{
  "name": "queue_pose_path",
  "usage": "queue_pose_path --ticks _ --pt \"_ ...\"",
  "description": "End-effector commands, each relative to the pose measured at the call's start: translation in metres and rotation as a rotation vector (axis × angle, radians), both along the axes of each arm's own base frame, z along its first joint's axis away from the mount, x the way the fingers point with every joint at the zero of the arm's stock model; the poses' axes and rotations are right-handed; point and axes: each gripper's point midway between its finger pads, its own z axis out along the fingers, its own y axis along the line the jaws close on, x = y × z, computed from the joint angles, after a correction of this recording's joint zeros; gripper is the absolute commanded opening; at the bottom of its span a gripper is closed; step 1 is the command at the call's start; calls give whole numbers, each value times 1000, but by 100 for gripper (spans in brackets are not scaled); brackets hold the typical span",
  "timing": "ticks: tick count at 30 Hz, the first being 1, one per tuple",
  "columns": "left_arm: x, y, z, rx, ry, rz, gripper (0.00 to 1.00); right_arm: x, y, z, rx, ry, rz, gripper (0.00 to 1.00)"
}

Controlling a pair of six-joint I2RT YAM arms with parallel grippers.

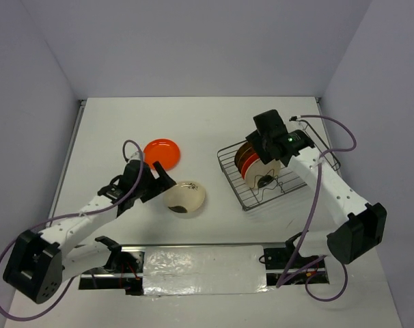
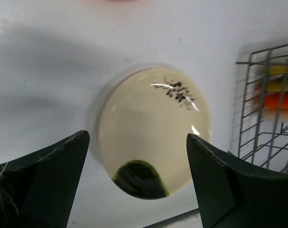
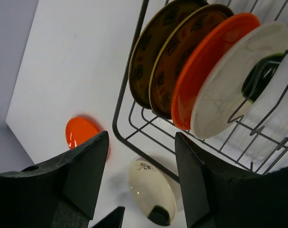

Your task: Unload the plates from the dish rack

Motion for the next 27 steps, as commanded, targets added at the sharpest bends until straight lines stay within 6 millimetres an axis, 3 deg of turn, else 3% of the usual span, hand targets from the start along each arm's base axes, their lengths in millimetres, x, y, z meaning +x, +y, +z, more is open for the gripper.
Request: queue_pose_path --ticks 1,2,4,5,11,16,22,27 --pt "6 16 45 84 -105 12 96 9 -14 6 26 20 -123 65" --pt "7 17 68 77 -161 11 96 10 -16 1 26 36 -133 64" --pt "-2 26 78 123 -174 -12 100 11 -18 -9 33 71 -142 63" --pt "-2 30 97 135 -222 -16 99 12 -22 -12 30 82 -158 61" --pt "-23 52 129 197 -274 -15 100 7 -35 -29 33 120 -227 53" --pt "-31 60 125 222 -274 -13 100 11 -34 -33 55 88 -215 52" --pt "-34 56 106 242 -238 -72 99 23 -33 -43 32 121 -198 47" --pt "-34 51 103 233 -242 -99 99 26 -34 -48 24 127 -194 47"
